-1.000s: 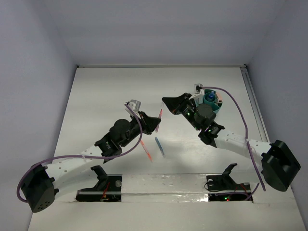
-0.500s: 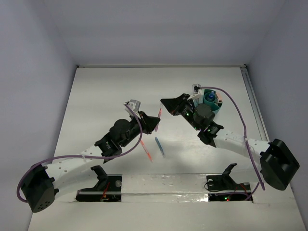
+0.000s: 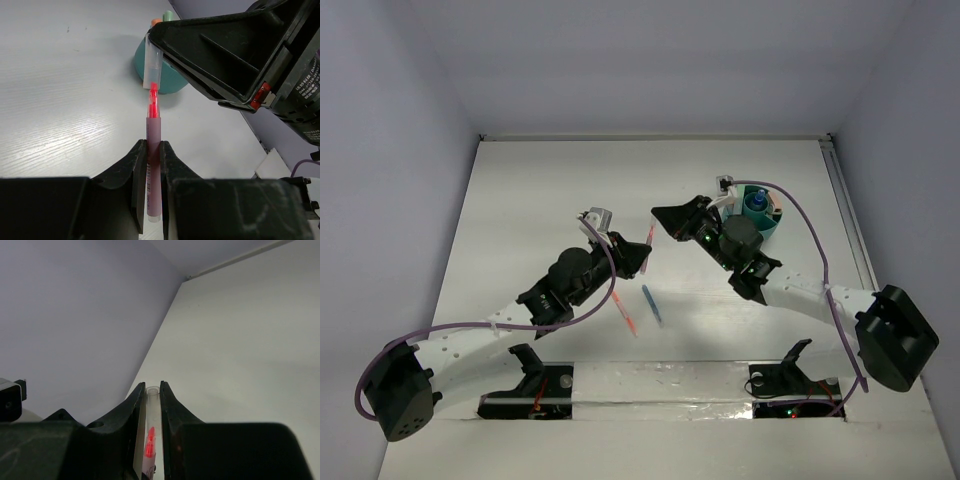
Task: Sort the stationery into containers
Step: Close the pen cap on the pen.
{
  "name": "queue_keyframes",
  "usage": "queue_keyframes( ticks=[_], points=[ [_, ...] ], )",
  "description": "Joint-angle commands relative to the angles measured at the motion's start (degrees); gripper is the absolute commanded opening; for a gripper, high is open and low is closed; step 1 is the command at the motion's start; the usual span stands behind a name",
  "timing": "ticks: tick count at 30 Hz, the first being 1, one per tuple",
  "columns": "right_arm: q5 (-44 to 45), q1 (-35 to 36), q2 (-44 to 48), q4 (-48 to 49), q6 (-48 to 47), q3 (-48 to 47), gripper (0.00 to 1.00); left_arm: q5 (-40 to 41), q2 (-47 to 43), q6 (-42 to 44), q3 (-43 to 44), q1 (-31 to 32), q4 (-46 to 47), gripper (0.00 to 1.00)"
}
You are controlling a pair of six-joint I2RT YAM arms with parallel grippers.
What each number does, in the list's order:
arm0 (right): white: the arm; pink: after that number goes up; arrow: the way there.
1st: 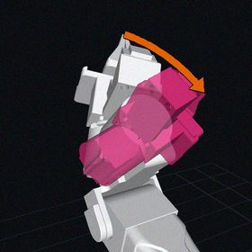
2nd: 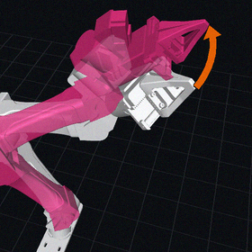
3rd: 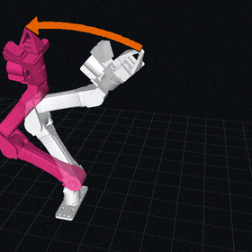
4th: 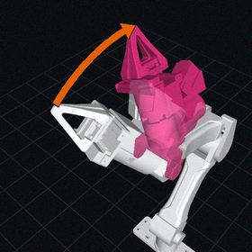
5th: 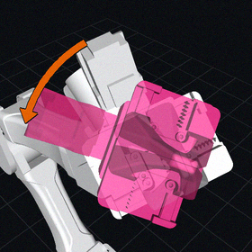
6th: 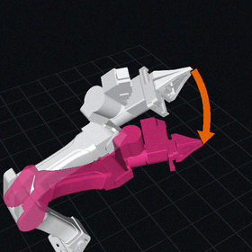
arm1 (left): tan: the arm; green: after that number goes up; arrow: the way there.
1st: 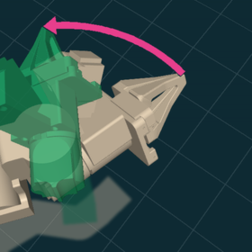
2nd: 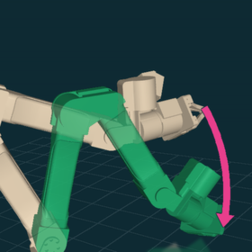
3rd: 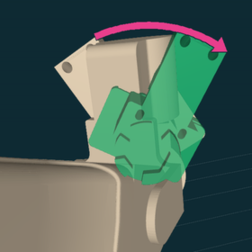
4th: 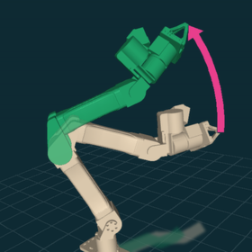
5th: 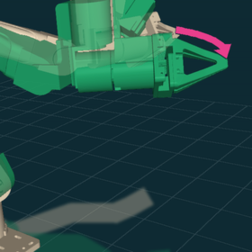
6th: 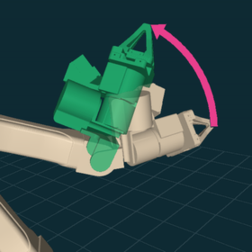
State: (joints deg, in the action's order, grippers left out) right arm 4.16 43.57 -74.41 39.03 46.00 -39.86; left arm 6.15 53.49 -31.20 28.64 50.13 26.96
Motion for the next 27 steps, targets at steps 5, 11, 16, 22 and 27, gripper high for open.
queue_keyframes(
  ticks=[5,11,16,22,27],
  points=[
    [-2.05,0.11,-0.47,3.43,1.02,-1.1,0.0,2.37,-1.02,1.32,2.73,-0.21,3.63,0.0],
    [-3.72,0.11,-1.43,1.41,1.02,-2.68,0.0,2.72,-0.32,2.02,3.08,-0.21,3.63,0.0],
    [-6.54,0.11,-2.31,0.44,1.29,-3.47,0.0,3.25,-0.32,2.55,3.44,-0.21,3.45,0.0],
    [-6.98,0.11,-1.97,0.79,1.99,-2.86,0.0,4.13,-0.5,2.72,3.26,-0.21,3.27,0.0],
    [-7.59,0.11,-1.79,0.53,2.34,-2.68,0.0,5.36,-0.67,3.43,3.61,-0.21,3.54,0.0]
  ],
)
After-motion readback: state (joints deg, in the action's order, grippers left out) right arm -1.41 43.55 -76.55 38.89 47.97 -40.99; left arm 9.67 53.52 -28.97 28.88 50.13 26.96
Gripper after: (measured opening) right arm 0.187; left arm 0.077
